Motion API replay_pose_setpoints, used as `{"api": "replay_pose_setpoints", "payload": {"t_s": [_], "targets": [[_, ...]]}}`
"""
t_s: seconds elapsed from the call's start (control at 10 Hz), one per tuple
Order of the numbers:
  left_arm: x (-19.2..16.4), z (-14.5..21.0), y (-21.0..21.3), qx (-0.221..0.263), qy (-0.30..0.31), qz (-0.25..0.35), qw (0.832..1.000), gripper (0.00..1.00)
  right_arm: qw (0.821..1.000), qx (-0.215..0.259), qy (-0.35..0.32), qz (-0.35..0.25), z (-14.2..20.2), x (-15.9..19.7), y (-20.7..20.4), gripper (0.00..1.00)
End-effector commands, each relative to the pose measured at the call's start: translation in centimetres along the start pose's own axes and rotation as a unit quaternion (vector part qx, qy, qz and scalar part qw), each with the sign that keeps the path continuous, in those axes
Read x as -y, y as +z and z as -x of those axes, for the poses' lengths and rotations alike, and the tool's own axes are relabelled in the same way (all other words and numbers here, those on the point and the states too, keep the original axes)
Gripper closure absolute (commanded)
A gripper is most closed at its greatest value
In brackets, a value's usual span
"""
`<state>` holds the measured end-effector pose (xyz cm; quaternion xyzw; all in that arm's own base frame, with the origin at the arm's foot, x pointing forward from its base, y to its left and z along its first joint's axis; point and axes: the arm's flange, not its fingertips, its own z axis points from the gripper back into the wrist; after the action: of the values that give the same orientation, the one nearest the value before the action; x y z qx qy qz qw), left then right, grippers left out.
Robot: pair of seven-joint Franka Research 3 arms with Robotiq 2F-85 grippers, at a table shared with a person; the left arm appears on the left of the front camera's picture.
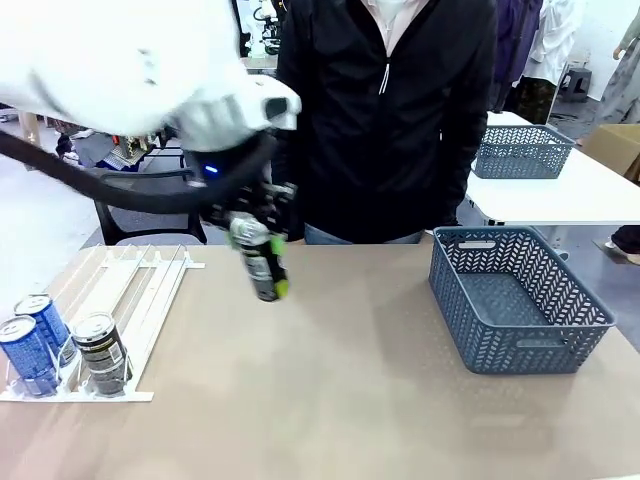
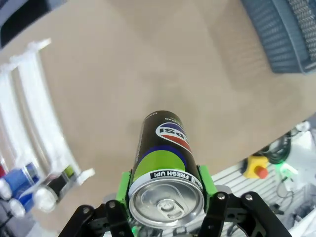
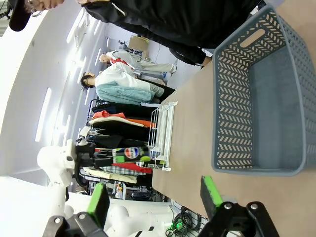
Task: Retrieve and store the cans from the dispenser.
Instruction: Pick up one can from the Automatic Can Dispenser and place it in the middle of the table.
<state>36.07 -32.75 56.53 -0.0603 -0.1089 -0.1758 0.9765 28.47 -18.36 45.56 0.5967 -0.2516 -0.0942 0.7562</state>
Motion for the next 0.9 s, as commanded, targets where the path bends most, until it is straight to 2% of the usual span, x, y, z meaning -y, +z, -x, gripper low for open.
{"api": "replay_pose_setpoints", "payload": {"t_s": [0.0, 0.3, 0.6, 0.8], "targets": [[1.8, -3.8, -3.3, -0.009, -0.021, 0.020, 1.000, 1.00, 1.000, 0.008, 0.005, -0.011, -0.3, -0.3, 0.0, 0.00], [4.7, -5.4, -11.0, -0.064, -0.061, -0.013, 0.996, 1.00, 1.000, 0.008, 0.005, -0.011, -0.3, -0.3, 0.0, 0.00], [4.6, -5.6, -14.4, -0.080, -0.074, -0.009, 0.994, 1.00, 1.000, 0.008, 0.005, -0.011, -0.3, -0.3, 0.0, 0.00], [4.4, -5.5, -15.2, -0.088, -0.070, -0.008, 0.994, 1.00, 1.000, 0.008, 0.005, -0.011, -0.3, -0.3, 0.0, 0.00]]}}
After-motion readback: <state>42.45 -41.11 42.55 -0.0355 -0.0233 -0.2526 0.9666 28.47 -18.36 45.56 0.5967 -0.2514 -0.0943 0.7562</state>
